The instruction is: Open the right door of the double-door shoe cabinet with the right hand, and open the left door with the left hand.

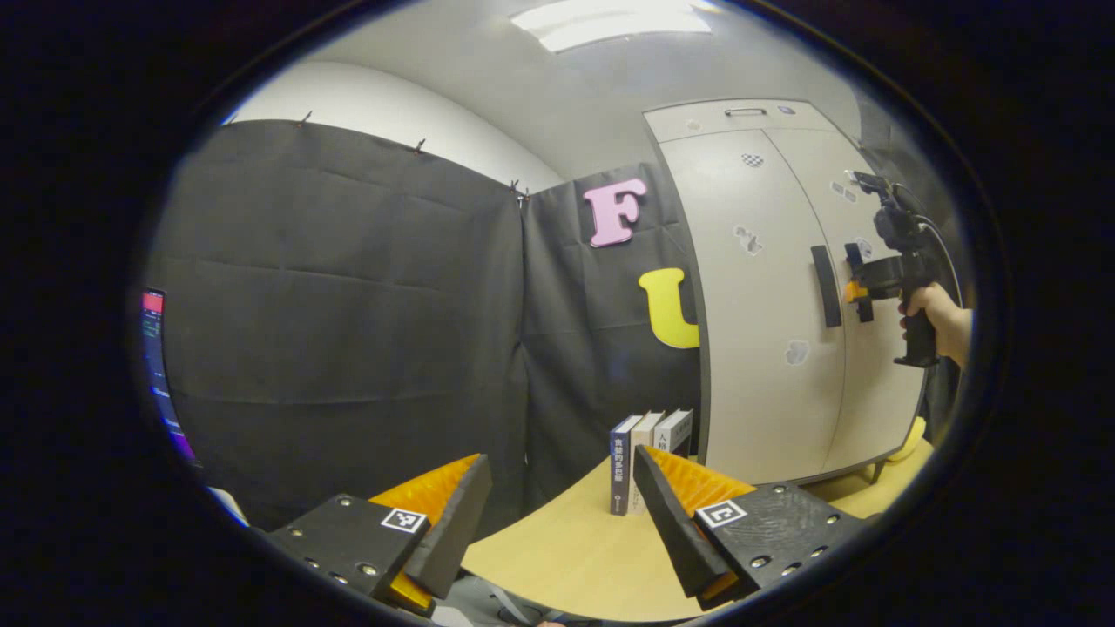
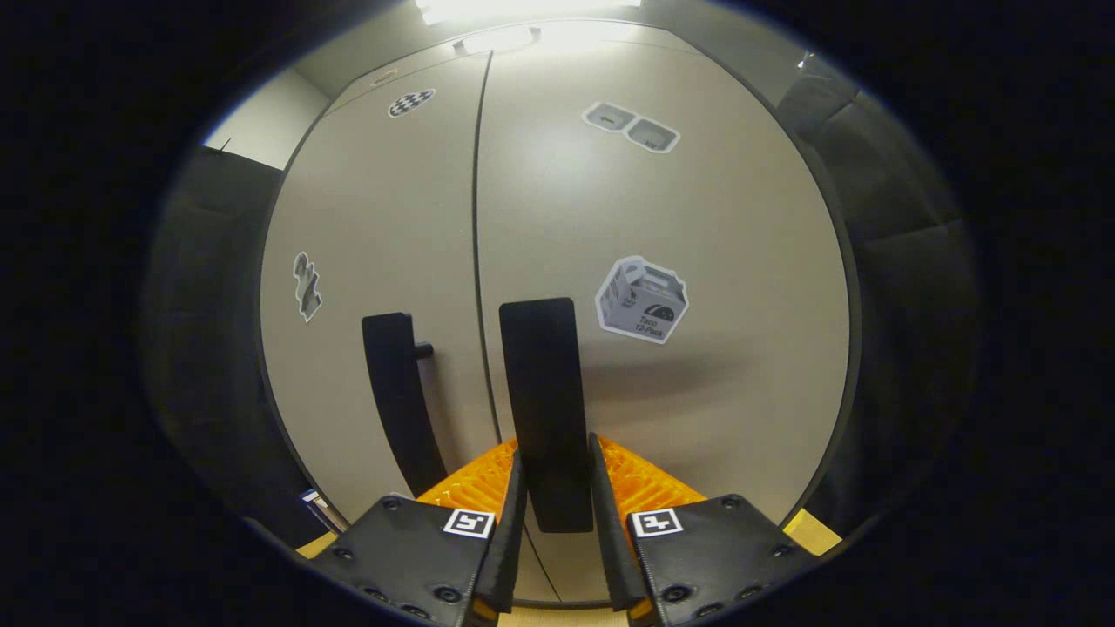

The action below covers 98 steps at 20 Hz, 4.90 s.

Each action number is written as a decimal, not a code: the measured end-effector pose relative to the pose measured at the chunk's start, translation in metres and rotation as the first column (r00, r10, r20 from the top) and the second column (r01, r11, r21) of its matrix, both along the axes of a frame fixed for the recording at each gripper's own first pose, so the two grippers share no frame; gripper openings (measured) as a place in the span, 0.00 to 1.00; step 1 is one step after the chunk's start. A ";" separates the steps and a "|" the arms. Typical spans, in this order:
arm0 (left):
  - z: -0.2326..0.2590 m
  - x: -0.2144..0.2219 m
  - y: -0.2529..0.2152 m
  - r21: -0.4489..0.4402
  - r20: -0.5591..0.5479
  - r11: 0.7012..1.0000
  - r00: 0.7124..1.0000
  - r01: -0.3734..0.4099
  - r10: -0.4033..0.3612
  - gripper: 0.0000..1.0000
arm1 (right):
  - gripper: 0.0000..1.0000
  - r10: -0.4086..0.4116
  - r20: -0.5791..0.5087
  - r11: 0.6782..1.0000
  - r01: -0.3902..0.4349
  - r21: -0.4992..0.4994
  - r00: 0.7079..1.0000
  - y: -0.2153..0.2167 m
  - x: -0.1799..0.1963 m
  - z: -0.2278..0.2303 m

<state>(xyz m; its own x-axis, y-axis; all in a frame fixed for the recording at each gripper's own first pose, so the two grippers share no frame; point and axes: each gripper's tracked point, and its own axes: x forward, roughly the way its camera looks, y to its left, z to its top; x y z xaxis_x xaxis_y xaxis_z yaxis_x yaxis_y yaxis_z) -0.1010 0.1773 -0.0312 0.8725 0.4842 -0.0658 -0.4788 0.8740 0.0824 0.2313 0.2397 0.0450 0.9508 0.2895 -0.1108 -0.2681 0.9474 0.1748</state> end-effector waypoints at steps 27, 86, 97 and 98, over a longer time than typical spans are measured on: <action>0.023 0.050 -0.085 -0.020 0.079 0.948 0.946 0.318 -0.315 0.96 | 0.16 0.189 -0.084 0.981 -0.192 -0.033 0.978 -0.067 -0.097 0.003; 0.104 0.345 -0.299 -0.042 0.119 0.803 0.801 0.595 -0.587 0.99 | 0.92 -0.284 -0.142 0.955 0.267 -0.129 0.948 -0.314 -0.172 -0.076; 0.108 0.375 -0.310 -0.059 0.093 0.777 0.778 0.627 -0.621 0.59 | 0.92 -0.276 -0.157 0.955 0.252 -0.154 0.948 -0.310 -0.170 -0.087; 0.106 0.375 -0.314 -0.069 0.099 0.770 0.773 0.634 -0.627 0.45 | 0.92 -0.273 -0.155 0.956 0.250 -0.154 0.949 -0.310 -0.171 -0.086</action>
